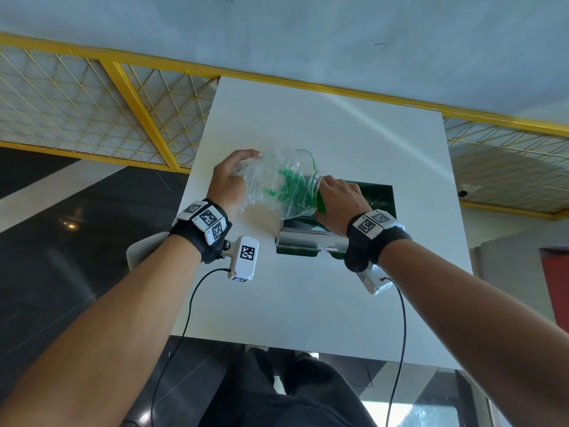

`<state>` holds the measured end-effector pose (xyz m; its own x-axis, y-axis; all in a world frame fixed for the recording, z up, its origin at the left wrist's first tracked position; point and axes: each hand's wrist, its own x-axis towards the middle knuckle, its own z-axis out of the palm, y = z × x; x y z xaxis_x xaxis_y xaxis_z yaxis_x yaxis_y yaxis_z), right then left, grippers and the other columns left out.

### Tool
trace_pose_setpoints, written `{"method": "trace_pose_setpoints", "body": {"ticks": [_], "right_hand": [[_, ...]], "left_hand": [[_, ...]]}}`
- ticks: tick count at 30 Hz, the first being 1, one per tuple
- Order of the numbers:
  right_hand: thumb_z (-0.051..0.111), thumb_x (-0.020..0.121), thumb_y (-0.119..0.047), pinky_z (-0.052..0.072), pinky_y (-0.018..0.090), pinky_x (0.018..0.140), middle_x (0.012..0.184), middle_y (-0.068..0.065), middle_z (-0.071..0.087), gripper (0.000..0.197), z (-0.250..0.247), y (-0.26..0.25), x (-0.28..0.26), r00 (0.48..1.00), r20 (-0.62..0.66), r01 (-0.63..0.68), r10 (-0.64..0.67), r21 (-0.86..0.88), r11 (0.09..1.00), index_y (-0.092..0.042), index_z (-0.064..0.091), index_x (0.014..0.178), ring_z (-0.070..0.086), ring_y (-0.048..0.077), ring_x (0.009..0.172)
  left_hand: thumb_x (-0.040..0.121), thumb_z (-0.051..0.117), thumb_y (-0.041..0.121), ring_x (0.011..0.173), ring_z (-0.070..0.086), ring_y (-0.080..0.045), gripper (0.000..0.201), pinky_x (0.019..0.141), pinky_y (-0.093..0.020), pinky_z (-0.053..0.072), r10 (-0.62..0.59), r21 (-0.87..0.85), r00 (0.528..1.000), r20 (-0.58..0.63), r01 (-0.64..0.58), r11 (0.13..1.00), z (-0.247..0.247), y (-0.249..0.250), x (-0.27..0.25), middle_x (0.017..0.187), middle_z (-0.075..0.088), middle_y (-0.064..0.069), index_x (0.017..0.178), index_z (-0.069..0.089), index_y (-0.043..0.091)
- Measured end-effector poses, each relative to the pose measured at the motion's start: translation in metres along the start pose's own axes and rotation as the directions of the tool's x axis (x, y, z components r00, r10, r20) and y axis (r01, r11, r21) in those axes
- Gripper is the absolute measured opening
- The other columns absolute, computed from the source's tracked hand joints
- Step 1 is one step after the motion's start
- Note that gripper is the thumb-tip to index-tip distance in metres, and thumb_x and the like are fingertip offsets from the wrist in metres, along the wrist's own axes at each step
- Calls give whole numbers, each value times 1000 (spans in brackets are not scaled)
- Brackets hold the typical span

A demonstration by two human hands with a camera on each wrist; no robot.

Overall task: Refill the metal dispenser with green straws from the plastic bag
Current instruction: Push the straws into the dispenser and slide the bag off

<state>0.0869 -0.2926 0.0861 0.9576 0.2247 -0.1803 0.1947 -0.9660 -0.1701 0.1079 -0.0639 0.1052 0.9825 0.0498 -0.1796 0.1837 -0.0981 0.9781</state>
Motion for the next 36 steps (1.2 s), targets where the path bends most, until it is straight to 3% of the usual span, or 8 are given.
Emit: {"method": "trace_pose_setpoints", "body": {"ticks": [7, 10, 13, 16, 22, 30, 34, 36], "right_hand": [[69, 88, -39, 37, 48, 108, 135, 4, 58, 64, -5, 0, -2, 1000, -5, -7, 7, 37, 999, -21, 41, 143, 54, 31, 126], [68, 89, -43, 35, 47, 110, 138, 4, 57, 67, -6, 1, -2, 1000, -5, -14, 14, 57, 998, -23, 39, 146, 54, 31, 127], [69, 89, -42, 35, 47, 110, 141, 5, 56, 69, -7, 2, -2, 999, 14, -30, 29, 61, 998, -23, 38, 148, 53, 31, 127], [69, 89, -40, 35, 46, 109, 141, 5, 55, 69, -8, 2, -2, 999, 20, -36, 35, 62, 997, -24, 37, 148, 52, 31, 128], [70, 89, -37, 34, 48, 110, 142, 6, 54, 70, -8, 2, -3, 998, 39, -48, 45, 74, 996, -24, 37, 149, 52, 32, 129], [70, 89, -38, 35, 48, 109, 143, 5, 54, 70, -10, 3, -2, 997, 53, -64, 61, 66, 996, -26, 36, 149, 53, 32, 128], [69, 89, -38, 35, 48, 109, 142, 5, 54, 69, -11, 2, -3, 996, 53, -69, 66, 69, 995, -26, 36, 149, 53, 33, 127], [69, 90, -37, 34, 48, 111, 145, 5, 52, 69, -11, 2, -4, 996, 51, -70, 66, 71, 995, -26, 36, 149, 51, 32, 130]], "left_hand": [[67, 22, -17, 111, 59, 3, 72, 105, -36, 46, -52, -97, 992, -113, 41, 994, -10, 2, -2, 97, 70, 29, 93, 73, 27], [69, 21, -17, 102, 59, 15, 70, 102, -34, 45, -58, -134, 986, -156, 37, 990, -18, 10, 2, 85, 70, 35, 87, 72, 28], [66, 25, -9, 123, 62, -21, 68, 107, -56, 46, -41, -191, 980, -196, 3, 982, -34, 13, 18, 104, 75, 21, 82, 76, 33], [68, 29, -8, 126, 60, -32, 65, 106, -63, 44, -59, -220, 970, -234, 6, 975, -48, 11, 28, 119, 74, 5, 80, 77, 33], [75, 34, -5, 126, 59, -39, 59, 98, -54, 53, -208, -302, 917, -339, 103, 948, -63, -21, 29, 132, 66, -11, 82, 78, 33], [84, 35, -4, 89, 63, -30, 50, 49, -27, 54, -374, -403, 853, -365, 218, 889, -70, -55, 12, 110, 66, -15, 94, 76, 22], [85, 40, 2, 90, 62, -32, 44, 56, -32, 54, -461, -453, 801, -383, 272, 849, -70, -79, 6, 112, 66, -16, 94, 75, 27], [94, 42, 5, 90, 61, -31, 41, 66, -39, 54, -486, -477, 793, -367, 288, 831, -72, -86, 3, 100, 64, -11, 116, 69, 26]]}}
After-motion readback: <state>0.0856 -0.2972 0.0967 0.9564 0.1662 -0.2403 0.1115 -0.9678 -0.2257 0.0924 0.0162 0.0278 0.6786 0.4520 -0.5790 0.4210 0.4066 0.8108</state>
